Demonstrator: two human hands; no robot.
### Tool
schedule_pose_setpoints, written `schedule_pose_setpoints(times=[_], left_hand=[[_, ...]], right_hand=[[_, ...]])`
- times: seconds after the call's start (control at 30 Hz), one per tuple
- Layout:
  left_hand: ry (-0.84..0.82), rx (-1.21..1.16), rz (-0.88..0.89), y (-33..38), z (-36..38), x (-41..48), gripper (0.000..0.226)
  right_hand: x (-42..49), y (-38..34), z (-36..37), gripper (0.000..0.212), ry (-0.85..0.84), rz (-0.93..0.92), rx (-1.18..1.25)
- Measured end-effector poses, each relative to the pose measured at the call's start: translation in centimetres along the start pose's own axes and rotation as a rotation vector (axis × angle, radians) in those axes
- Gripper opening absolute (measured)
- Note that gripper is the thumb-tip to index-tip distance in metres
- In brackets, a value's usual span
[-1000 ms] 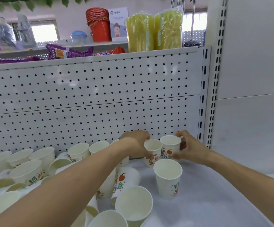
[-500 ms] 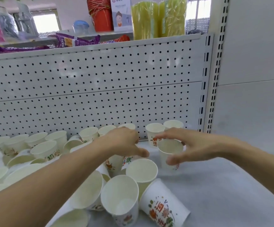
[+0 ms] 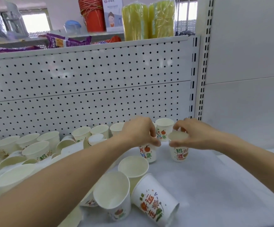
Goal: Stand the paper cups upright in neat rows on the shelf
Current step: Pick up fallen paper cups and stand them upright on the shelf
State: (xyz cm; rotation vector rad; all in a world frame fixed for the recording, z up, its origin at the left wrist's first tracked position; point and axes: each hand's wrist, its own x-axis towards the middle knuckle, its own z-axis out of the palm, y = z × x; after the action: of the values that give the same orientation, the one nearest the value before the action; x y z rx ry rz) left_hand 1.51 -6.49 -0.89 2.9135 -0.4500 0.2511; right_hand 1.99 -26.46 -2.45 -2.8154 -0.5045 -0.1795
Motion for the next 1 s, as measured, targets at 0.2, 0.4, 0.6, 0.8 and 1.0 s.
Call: schedule_pose_setpoints(times=[0.2,0.4,0.6,0.8,1.0], left_hand=[[-0.018,0.006,-0.013,0.3,0.2,0.3,0.04],[-0.106,-0.009,0.039,-1.0,-0.6,-0.7,0.013],[-0.02,-0.105,0.011,-0.9,-1.4,-1.8,0.027],[-0.031,-0.234,0.001,-2.2,-5.4,-10.9,0.052],[-0.198,0.031,-0.049,-2.2,-5.8,-18.0,0.091]], right_hand=[[-0.2,0.4,0.2,0.081,-0.018,-0.012,0.017],[-0.1,0.3,0.8,0.077,-0.034,-0.05,0.138],[-0.7,-0.8,0.5,0.088,0.029,-0.046,0.069],[-6.6,-5.4,-0.6,0.086,0.023,-0.165,0.353],[-10.8,-10.6,1.8,0.11,-0.269,-0.152,0.132]])
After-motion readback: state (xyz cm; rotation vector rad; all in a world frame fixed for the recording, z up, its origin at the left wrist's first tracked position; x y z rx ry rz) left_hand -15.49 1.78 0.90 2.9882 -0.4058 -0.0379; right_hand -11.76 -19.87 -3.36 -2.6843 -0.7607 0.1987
